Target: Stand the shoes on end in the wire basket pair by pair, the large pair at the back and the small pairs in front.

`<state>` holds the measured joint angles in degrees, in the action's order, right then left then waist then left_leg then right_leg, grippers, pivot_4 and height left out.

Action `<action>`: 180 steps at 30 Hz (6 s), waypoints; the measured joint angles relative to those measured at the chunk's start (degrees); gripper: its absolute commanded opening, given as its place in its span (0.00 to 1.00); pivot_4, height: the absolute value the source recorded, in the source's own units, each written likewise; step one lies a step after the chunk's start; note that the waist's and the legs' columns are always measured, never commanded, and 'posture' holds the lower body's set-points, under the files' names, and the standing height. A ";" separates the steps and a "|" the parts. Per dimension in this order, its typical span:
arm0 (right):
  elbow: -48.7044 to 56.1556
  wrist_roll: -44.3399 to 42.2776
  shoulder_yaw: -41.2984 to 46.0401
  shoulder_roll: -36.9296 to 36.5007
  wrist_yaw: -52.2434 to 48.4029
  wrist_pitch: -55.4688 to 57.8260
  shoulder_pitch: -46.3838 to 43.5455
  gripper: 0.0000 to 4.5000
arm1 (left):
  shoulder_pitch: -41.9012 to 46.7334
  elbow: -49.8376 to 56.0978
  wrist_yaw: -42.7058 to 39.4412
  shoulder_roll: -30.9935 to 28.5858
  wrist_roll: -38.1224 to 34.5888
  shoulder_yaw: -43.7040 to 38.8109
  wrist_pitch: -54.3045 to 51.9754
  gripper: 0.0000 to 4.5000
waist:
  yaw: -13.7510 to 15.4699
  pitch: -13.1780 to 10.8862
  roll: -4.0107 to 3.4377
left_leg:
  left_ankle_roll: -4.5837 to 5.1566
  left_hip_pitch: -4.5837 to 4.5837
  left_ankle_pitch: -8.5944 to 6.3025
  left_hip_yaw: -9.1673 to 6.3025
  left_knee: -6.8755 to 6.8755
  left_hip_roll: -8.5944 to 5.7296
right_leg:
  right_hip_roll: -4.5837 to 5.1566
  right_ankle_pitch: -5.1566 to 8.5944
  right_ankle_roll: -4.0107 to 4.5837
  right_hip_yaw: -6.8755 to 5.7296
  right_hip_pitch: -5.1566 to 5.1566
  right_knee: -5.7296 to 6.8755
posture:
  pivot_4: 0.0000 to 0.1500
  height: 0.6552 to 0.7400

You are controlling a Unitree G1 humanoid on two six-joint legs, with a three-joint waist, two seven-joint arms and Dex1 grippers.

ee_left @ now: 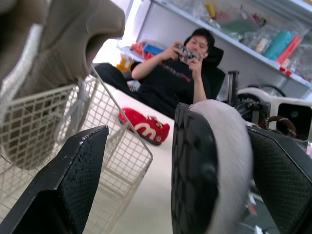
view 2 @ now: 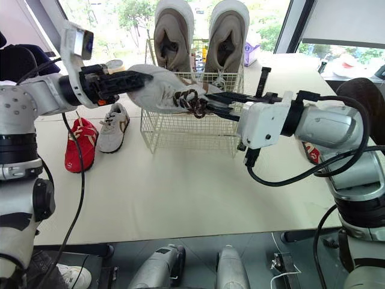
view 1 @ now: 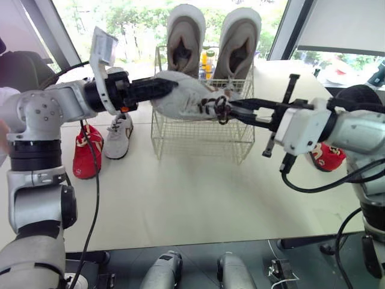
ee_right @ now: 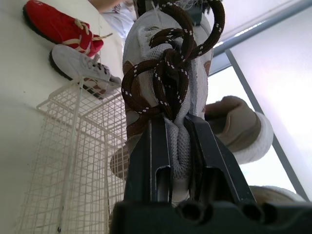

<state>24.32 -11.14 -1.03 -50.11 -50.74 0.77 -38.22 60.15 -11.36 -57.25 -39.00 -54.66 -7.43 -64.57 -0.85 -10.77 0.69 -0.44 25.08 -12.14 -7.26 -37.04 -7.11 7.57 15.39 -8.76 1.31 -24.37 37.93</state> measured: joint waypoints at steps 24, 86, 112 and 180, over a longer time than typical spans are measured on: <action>1.91 -66.15 20.44 15.72 31.42 48.95 6.29 1.00 | -4.95 4.24 17.26 13.41 -9.99 -14.26 -3.99 0.05 | -0.30 0.01 0.03 | 0.05 -0.01 -0.03 -0.14 0.01 0.03 | 0.05 -0.01 0.02 0.01 0.03 0.00 | 1.00 1.00; -61.76 -7.70 -0.34 15.28 -14.87 2.27 -19.57 0.52 | -18.99 19.97 17.37 5.99 4.17 -0.38 8.01 1.00 | -0.11 -0.01 0.00 | -0.04 0.05 0.01 -0.01 0.07 0.01 | -0.01 -0.01 0.02 0.03 -0.08 -0.04 | 1.00 1.00; -6.01 -27.08 8.43 0.09 -9.35 37.89 -9.90 0.99 | -9.82 7.83 44.01 -4.63 21.95 -3.63 -2.47 1.00 | 0.13 -0.02 0.00 | 0.29 0.05 -0.20 -0.05 0.10 0.00 | 0.01 -0.01 0.02 0.00 -0.08 -0.04 | 1.00 1.00; 2.39 -39.70 12.01 -1.04 6.69 48.27 -11.30 1.00 | -8.22 -35.20 45.58 42.18 50.92 2.55 112.69 0.06 | 1.78 -0.12 0.38 | 0.15 0.30 -0.08 0.01 -0.18 -0.04 | 0.08 -0.28 -0.17 -0.17 0.02 -0.42 | 1.00 1.00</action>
<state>26.71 -50.84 10.97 -51.15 -44.05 49.04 -49.53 51.94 -46.57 -11.67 3.19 -3.74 -4.88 48.12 0.93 -10.89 1.07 -0.29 25.38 -12.21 -7.25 -37.22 -7.16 7.65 15.11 -8.93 1.15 -24.34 37.51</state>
